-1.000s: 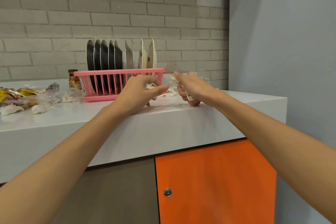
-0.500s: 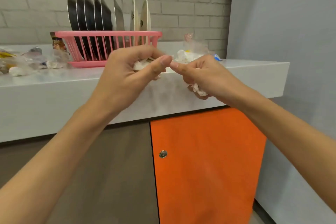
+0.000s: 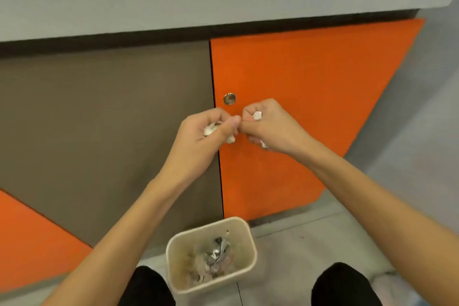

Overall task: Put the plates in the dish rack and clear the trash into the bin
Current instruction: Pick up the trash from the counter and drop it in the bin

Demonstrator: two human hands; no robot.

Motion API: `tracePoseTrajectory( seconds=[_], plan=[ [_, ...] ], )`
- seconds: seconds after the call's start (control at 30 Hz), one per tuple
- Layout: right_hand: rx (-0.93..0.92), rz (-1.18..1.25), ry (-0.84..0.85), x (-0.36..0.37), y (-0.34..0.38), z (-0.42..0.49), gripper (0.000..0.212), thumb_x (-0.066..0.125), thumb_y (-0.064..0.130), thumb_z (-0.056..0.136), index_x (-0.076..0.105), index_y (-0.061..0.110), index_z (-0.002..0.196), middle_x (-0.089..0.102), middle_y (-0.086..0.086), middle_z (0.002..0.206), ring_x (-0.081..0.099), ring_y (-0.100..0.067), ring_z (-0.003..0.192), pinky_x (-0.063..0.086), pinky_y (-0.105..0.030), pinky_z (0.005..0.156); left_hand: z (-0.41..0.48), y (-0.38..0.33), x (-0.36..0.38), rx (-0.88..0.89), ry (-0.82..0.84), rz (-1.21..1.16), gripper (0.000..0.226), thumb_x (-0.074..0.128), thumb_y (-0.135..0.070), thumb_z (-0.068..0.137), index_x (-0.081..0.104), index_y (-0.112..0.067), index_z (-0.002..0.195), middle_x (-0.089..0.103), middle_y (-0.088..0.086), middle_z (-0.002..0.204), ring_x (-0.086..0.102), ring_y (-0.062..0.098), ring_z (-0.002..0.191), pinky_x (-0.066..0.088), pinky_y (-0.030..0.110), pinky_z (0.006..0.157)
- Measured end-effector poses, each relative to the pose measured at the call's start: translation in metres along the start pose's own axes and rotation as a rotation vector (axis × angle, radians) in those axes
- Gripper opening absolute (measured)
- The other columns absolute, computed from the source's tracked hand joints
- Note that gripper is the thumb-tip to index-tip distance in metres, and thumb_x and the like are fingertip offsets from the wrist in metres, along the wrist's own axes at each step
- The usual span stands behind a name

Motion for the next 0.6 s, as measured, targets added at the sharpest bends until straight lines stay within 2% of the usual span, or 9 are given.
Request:
tracePoseTrajectory(
  seconds=[0.1, 0.2, 0.27, 0.33, 0.4, 0.47, 0.57, 0.6],
  plan=[
    [0.144, 0.028, 0.012, 0.027, -0.068, -0.014, 0.036, 0.061, 0.007, 0.088, 0.043, 0.006, 0.057, 0.036, -0.004, 0.045, 0.029, -0.011, 0.037, 0.023, -0.017, 0.038, -0.036, 0.062, 0.017, -0.197, -0.013, -0.077, 0.033, 0.051, -0.036, 0.095, 0.064, -0.010, 0.077, 0.056, -0.002, 0.063, 0.043, 0.005, 0.054, 0.029, 0.013, 0.048],
    [0.304, 0.041, 0.014, 0.049, -0.133, -0.033, 0.029, 0.062, 0.012, 0.089, 0.048, 0.005, 0.064, 0.041, -0.011, 0.056, 0.032, -0.011, 0.038, 0.025, -0.018, 0.040, -0.076, 0.124, 0.032, -0.420, 0.026, -0.097, 0.017, 0.050, -0.025, 0.086, 0.063, -0.014, 0.083, 0.050, -0.010, 0.061, 0.039, 0.007, 0.054, 0.027, 0.018, 0.047],
    [0.404, 0.007, 0.034, 0.062, -0.169, -0.045, 0.027, 0.062, 0.012, 0.088, 0.049, 0.010, 0.064, 0.049, -0.009, 0.055, 0.040, -0.010, 0.036, 0.029, -0.018, 0.038, -0.101, 0.159, 0.039, -0.506, 0.068, -0.026, 0.011, 0.055, -0.018, 0.086, 0.063, -0.024, 0.088, 0.057, -0.016, 0.074, 0.045, 0.005, 0.060, 0.032, 0.018, 0.052],
    [0.461, -0.027, 0.074, 0.075, -0.194, -0.054, 0.020, 0.061, 0.009, 0.087, 0.052, 0.012, 0.069, 0.054, -0.009, 0.060, 0.045, -0.009, 0.037, 0.032, -0.017, 0.037, -0.124, 0.189, 0.042, -0.571, 0.098, 0.057, 0.022, 0.059, -0.011, 0.088, 0.062, -0.030, 0.098, 0.061, -0.014, 0.096, 0.052, 0.002, 0.072, 0.037, 0.018, 0.059],
    [0.490, -0.045, 0.115, 0.090, -0.213, -0.058, 0.015, 0.059, 0.007, 0.086, 0.051, 0.014, 0.075, 0.056, -0.009, 0.066, 0.050, -0.011, 0.045, 0.036, -0.018, 0.041, -0.142, 0.213, 0.042, -0.618, 0.123, 0.104, 0.028, 0.064, -0.010, 0.087, 0.062, -0.031, 0.105, 0.061, -0.011, 0.106, 0.058, 0.005, 0.083, 0.043, 0.019, 0.063],
    [0.499, -0.076, 0.167, 0.106, -0.228, -0.059, 0.012, 0.057, 0.006, 0.086, 0.049, 0.014, 0.082, 0.057, -0.010, 0.075, 0.054, -0.017, 0.057, 0.041, -0.022, 0.048, -0.157, 0.233, 0.041, -0.656, 0.148, 0.136, 0.033, 0.069, -0.010, 0.083, 0.062, -0.032, 0.106, 0.062, -0.012, 0.107, 0.060, 0.010, 0.088, 0.049, 0.023, 0.065],
    [0.494, -0.157, 0.239, 0.134, -0.248, -0.060, 0.013, 0.055, 0.005, 0.087, 0.050, 0.014, 0.095, 0.061, -0.010, 0.088, 0.059, -0.022, 0.072, 0.049, -0.036, 0.062, -0.177, 0.256, 0.043, -0.722, 0.183, 0.226, 0.037, 0.075, -0.014, 0.078, 0.062, -0.039, 0.101, 0.064, -0.017, 0.104, 0.062, 0.010, 0.085, 0.055, 0.032, 0.071],
    [0.488, -0.182, 0.261, 0.143, -0.255, -0.061, 0.014, 0.055, 0.006, 0.088, 0.052, 0.013, 0.100, 0.062, -0.011, 0.093, 0.061, -0.023, 0.077, 0.049, -0.036, 0.066, -0.184, 0.263, 0.047, -0.734, 0.201, 0.240, 0.038, 0.076, -0.012, 0.076, 0.062, -0.039, 0.099, 0.064, -0.016, 0.103, 0.062, 0.010, 0.084, 0.054, 0.031, 0.075]
  ],
)
Point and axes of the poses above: each hand's wrist, its own z-axis towards the middle knuckle, its own x-axis out of the palm, y = z × x, the point moved 7 cm from there along z, towards the middle knuckle
